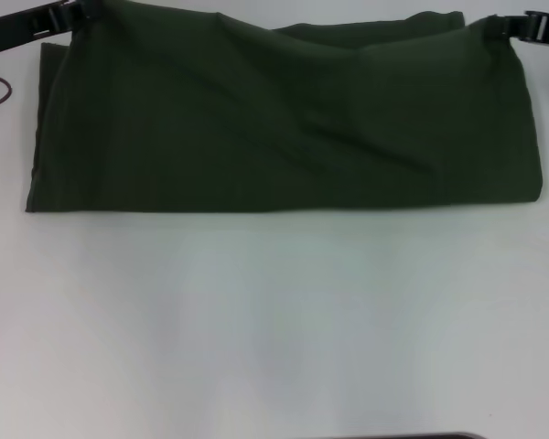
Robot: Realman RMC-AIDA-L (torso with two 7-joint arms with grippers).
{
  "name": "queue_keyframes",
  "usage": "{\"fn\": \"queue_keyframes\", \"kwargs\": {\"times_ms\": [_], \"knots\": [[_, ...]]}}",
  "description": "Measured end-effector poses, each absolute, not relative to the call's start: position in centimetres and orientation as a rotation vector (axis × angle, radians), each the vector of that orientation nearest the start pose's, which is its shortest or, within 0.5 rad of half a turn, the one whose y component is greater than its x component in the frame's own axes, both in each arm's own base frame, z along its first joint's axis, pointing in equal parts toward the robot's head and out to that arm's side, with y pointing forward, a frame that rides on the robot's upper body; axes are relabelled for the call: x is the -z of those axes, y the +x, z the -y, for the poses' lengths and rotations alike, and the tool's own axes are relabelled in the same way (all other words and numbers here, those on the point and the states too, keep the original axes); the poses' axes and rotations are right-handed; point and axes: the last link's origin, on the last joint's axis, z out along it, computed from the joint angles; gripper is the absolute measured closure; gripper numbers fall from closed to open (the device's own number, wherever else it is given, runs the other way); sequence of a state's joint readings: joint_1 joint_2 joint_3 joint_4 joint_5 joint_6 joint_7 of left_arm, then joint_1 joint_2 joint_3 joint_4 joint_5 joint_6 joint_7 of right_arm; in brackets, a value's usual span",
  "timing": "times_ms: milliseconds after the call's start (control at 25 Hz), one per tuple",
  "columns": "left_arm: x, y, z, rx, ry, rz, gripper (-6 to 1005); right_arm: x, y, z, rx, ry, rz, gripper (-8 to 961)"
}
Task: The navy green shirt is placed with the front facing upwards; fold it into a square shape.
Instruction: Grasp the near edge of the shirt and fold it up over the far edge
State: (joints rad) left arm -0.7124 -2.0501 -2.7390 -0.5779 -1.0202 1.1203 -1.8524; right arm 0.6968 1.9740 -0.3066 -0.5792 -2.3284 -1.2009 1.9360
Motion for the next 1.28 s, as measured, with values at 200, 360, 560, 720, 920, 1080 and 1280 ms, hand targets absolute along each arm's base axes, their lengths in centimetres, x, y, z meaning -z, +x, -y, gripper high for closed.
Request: {"fn": "queue_keyframes", "kwargs": {"times_ms": [200,360,560,720,920,1080,1280], "knots": [[-3.1,-27.4,-42.5,0.706,-2.062,1.233,956,-5.0,30.1,-41.9,-0.518,-2.083,-1.3,926],[-2.8,-27.3,-42.9,0.717,-2.024,1.236,955,-4.1,29.6,-42.7,-0.493,-2.06,-1.269,926],[-2.4,-27.1,-43.3,0.698,-1.994,1.227,955,-3.6,29.5,-43.3,-0.488,-2.017,-1.251,926],[-2.1,-26.9,-43.6,0.689,-1.982,1.223,955,-3.2,29.4,-43.7,-0.509,-1.992,-1.246,926],[-2.2,-26.6,-43.9,0.718,-1.954,1.224,955,-2.8,29.2,-44.0,-0.518,-1.976,-1.234,926],[-2.3,-26.6,-44.0,0.729,-1.936,1.224,956,-2.8,29.0,-44.3,-0.514,-1.965,-1.23,926],[-2.3,-27.0,-44.1,0.714,-1.907,1.228,956,-2.9,28.9,-44.6,-0.508,-1.952,-1.219,924]]}}
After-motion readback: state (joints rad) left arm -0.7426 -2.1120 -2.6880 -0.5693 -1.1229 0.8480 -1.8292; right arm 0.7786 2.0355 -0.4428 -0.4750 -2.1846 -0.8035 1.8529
